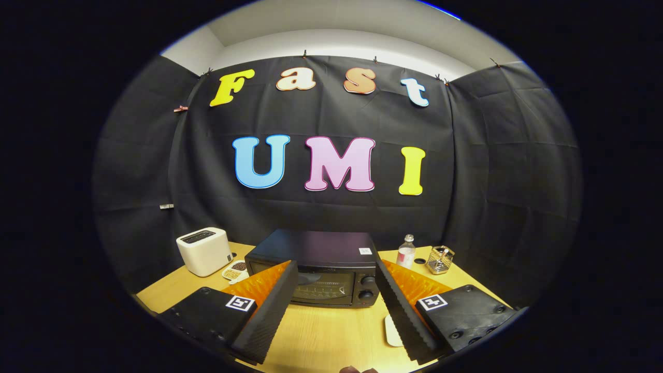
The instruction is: Open the toaster oven, put the food inside, and close the toaster oven door.
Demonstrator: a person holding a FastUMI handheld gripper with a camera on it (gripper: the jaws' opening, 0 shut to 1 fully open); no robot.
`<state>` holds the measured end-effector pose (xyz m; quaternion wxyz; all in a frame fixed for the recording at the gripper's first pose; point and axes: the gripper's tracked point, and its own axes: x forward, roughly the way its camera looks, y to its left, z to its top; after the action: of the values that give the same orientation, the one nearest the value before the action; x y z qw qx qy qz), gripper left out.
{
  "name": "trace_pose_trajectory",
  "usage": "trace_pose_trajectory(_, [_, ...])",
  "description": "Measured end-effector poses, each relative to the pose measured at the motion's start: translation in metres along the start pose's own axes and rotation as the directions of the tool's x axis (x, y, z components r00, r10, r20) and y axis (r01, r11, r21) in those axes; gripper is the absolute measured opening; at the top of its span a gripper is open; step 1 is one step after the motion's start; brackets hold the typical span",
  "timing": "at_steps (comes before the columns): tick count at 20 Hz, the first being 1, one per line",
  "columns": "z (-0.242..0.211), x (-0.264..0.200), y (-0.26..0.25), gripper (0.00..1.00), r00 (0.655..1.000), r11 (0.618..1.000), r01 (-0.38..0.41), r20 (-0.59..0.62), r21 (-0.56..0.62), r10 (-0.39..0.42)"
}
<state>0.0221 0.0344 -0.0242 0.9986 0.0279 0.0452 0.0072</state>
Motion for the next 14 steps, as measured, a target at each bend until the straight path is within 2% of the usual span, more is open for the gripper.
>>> trace_pose_trajectory(8, [-0.022,0.067,0.024,0.98,0.997,0.999,0.036,-0.071,0.034,-0.033])
trace_pose_trajectory(14, [-0.052,0.110,0.047,0.99,0.991,0.998,0.055,-0.119,0.015,-0.053])
